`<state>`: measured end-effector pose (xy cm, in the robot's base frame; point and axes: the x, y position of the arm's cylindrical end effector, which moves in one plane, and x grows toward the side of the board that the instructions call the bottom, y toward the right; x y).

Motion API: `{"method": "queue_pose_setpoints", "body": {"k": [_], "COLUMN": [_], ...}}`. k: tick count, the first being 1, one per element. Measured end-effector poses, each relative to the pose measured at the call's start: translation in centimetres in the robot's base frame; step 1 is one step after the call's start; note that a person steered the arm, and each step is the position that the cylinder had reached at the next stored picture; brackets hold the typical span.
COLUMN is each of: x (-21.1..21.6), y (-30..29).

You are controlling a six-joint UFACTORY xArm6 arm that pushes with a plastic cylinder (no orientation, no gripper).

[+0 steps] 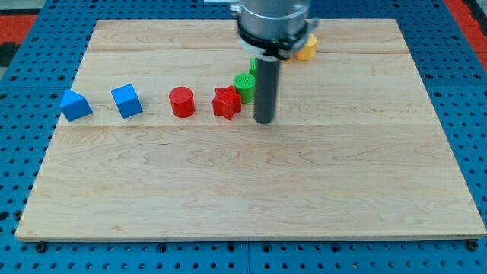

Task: Add the red star and triangle to their respective color blocks

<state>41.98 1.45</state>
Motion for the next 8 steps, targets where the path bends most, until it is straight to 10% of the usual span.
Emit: {"method": "queue_pose_setpoints", "body": {"k": [5,8], "x": [-5.8,-9.1], "y": [-3.5,-21.6]}}
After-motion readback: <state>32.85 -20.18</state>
